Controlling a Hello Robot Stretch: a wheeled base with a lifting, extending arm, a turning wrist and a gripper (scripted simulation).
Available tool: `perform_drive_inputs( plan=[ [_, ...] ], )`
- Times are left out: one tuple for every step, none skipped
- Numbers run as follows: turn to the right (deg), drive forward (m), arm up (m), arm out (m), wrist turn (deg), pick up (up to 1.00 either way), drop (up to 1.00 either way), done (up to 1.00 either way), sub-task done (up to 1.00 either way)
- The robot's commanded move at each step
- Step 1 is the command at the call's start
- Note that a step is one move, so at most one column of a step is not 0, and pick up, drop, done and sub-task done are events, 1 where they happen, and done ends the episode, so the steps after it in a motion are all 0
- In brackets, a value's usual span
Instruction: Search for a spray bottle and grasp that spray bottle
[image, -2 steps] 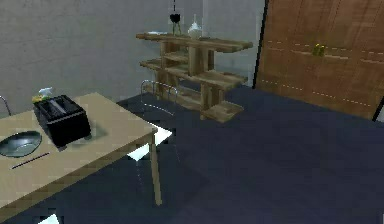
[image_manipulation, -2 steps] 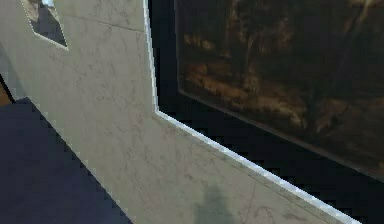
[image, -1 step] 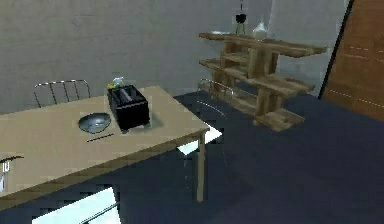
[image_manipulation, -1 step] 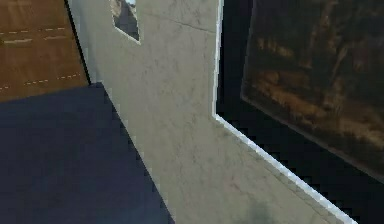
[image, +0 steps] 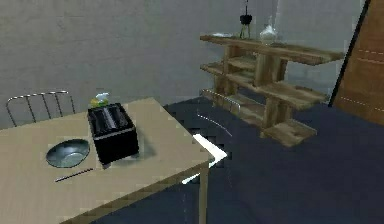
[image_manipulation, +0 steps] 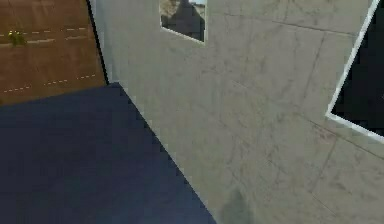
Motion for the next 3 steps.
perform_drive_inputs(
  plan=[
    [45.0, 0.0, 0.0, 0.0, 0.0, 0.0, 0.0, 0.0, 0.0],
    [45.0, 0.0, 0.0, 0.0, 0.0, 0.0, 0.0, 0.0, 0.0],
    [0.0, 0.15, 0.0, 0.0, 0.0, 0.0, 0.0, 0.0, 0.0]
  ],
)
